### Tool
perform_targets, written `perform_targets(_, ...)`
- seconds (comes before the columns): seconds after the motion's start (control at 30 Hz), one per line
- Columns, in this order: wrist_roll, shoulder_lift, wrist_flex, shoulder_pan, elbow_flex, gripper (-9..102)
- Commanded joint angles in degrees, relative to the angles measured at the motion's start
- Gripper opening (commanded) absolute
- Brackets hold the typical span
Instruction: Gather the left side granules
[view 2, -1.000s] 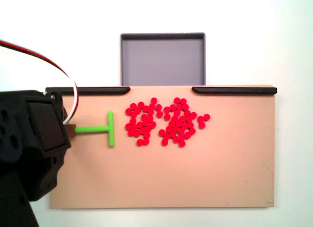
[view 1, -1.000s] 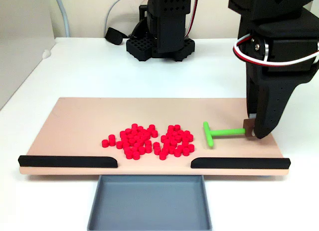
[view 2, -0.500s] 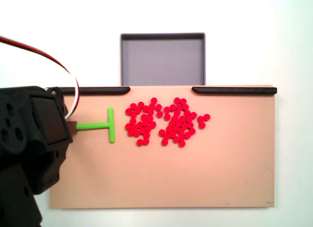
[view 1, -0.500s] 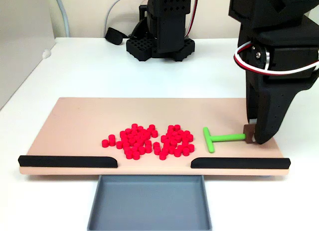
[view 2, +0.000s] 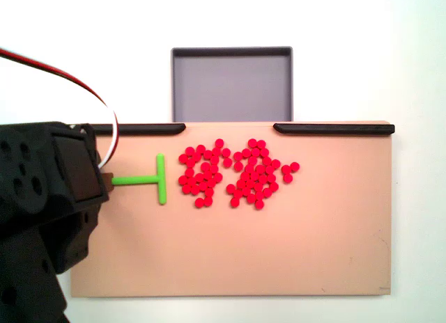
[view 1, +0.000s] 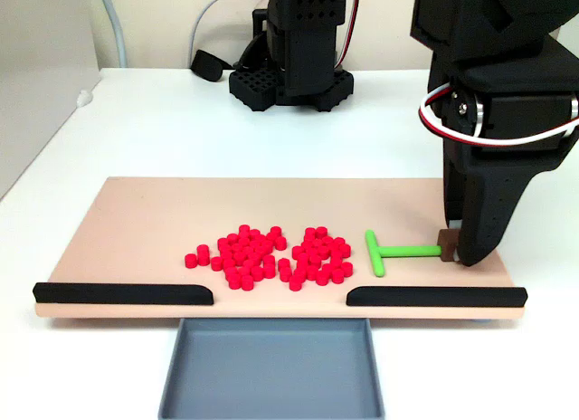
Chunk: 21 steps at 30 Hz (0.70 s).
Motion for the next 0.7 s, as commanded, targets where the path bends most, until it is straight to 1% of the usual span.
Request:
perform_targets(0.0,0.18,-0.26,-0.26,1.05,-0.62,0)
perform_targets(0.67,-2.90,-0.53,-0.26,4.57,-0.62,0)
